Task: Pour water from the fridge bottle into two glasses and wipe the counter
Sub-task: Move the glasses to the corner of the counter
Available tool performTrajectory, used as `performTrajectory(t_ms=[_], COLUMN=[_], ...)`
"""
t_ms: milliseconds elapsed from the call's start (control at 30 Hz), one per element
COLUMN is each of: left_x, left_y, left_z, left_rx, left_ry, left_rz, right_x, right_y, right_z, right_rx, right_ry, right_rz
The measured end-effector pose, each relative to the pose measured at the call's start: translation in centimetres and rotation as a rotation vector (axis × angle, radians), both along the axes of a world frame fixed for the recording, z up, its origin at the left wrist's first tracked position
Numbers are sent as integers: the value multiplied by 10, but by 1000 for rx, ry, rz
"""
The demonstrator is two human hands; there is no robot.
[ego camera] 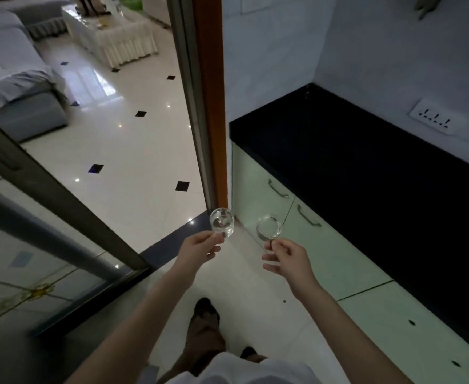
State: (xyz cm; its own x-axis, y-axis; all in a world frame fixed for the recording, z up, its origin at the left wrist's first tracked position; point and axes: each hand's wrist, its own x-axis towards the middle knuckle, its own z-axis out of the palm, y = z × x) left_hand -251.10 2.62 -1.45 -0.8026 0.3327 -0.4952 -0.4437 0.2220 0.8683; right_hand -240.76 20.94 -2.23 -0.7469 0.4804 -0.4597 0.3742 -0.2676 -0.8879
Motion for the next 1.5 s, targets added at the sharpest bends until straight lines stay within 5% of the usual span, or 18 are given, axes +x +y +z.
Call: performTrajectory(t_ms=[633,1500], left_x=[-279,-386], left_y=[129,396], left_z=[2,-61], left_rx=[-34,-128], left_ry=[13,-108], left_rz=[-483,-659], right_x=[-199,-306], right_y=[51,288], right_z=[3,-51], right_rx=[-18,-94], right_ry=[37,-118], right_rz=[-548,-626])
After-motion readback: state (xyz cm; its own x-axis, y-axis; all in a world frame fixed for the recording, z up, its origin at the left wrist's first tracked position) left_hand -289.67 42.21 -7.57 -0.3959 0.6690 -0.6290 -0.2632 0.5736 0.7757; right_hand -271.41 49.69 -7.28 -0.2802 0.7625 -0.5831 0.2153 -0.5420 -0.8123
